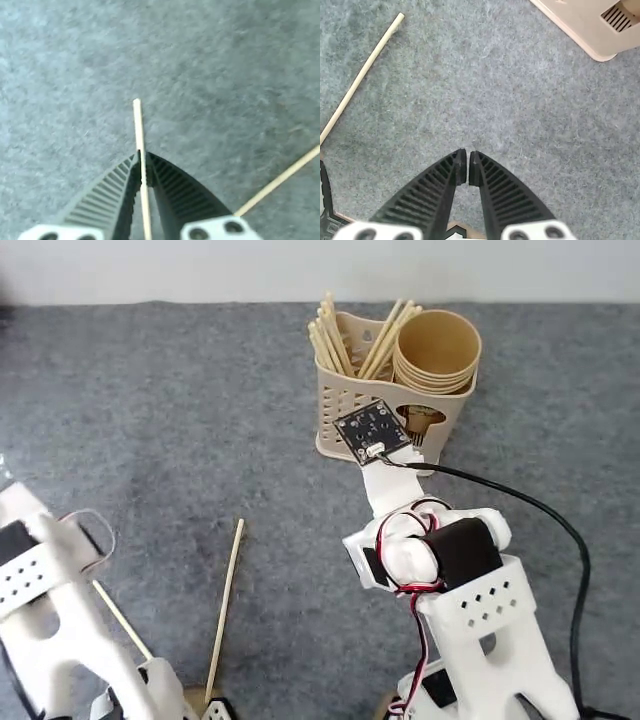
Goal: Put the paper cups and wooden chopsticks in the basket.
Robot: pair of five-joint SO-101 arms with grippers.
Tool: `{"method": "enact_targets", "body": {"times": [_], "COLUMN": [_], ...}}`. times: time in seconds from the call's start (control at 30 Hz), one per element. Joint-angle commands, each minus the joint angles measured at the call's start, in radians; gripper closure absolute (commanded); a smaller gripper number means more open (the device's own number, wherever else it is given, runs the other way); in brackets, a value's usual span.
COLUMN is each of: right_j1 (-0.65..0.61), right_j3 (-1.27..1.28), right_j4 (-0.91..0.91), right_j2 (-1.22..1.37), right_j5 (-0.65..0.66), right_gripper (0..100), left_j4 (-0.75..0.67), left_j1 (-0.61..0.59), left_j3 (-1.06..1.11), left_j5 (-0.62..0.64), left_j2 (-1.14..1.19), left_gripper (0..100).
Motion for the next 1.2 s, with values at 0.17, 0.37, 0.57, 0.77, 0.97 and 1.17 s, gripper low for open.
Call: {"method": "enact_targets", "body": {"times": [0.17, 0.37, 0.57, 0.77, 0.97, 1.17], "right_j1": [-0.002, -0.002, -0.002, -0.002, -0.002, -0.004], "right_j3": [-0.006, -0.006, -0.006, -0.006, -0.006, -0.006], "right_j4": [0.002, 0.002, 0.002, 0.002, 0.004, 0.002], "right_j2": [-0.028, -0.028, -0.028, -0.028, -0.028, -0.028], "right_j5": [-0.009, -0.009, -0.009, -0.009, -0.009, -0.009], "right_gripper": [96.5, 96.5, 96.5, 96.5, 96.5, 96.5], "left_j4": [-0.216, -0.414, -0.471, -0.471, -0.445, -0.358], "left_j1": [-0.064, -0.017, 0.02, 0.02, 0.015, 0.015], "left_j3": [0.278, 0.43, 0.478, 0.478, 0.467, 0.404], "left_j5": [-0.143, -0.14, -0.138, -0.138, -0.138, -0.138], "left_j2": [-0.012, -0.011, -0.011, -0.011, -0.02, -0.02], "left_gripper": [98, 98, 98, 95, 83, 83]}}
